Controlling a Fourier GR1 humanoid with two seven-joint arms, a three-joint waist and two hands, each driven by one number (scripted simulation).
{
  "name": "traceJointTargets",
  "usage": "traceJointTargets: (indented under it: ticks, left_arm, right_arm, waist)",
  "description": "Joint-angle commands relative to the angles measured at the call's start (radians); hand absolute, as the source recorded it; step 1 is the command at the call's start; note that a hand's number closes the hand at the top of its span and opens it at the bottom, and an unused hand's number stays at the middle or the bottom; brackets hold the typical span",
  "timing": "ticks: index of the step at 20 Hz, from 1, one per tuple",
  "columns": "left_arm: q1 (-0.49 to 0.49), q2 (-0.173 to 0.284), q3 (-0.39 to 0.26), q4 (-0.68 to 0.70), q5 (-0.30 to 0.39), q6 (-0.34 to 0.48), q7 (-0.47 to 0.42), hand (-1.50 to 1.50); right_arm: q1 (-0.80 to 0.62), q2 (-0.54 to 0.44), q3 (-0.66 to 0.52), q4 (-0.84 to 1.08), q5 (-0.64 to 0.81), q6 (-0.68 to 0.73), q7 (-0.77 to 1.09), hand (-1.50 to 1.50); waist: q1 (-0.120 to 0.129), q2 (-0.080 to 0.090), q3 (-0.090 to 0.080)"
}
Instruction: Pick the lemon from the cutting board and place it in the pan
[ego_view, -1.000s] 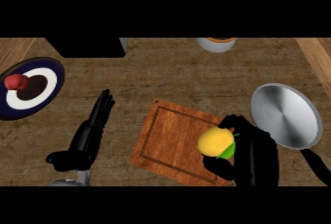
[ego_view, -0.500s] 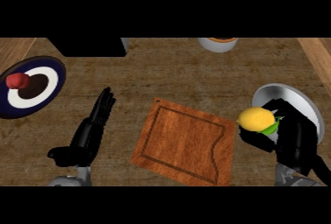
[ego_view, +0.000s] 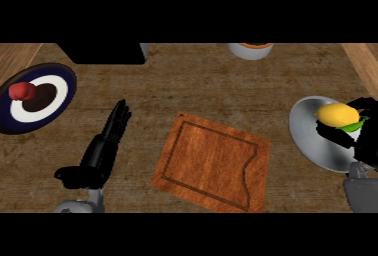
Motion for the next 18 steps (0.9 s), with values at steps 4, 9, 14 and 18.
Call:
traceJointTargets:
  ticks: [4, 9, 14, 18]
  left_arm:
    - [0.031, -0.03, -0.036, -0.069, -0.019, 0.019, 0.047, 0.0]
    - [-0.059, -0.039, 0.001, 0.037, -0.028, 0.025, 0.013, 0.0]
    - [-0.021, 0.016, 0.001, -0.054, 0.02, -0.049, 0.043, 0.0]
    - [0.049, -0.035, -0.06, -0.037, -0.034, -0.009, -0.009, 0.0]
  right_arm:
    - [-0.175, -0.101, -0.171, 0.378, -0.264, -0.077, -0.322, 1.5]
    - [-0.325, -0.163, -0.263, 0.689, -0.37, -0.084, -0.562, 1.5]
    - [-0.336, -0.198, -0.119, 0.845, -0.237, 0.255, -0.308, -1.5]
    - [-0.456, -0.168, -0.187, 0.966, -0.349, 0.367, -0.409, -1.5]
  waist:
    - [0.006, -0.001, 0.0]
    - [0.008, 0.004, 0.001]
    - [0.051, 0.014, 0.001]
    - [0.042, 0.011, 0.002]
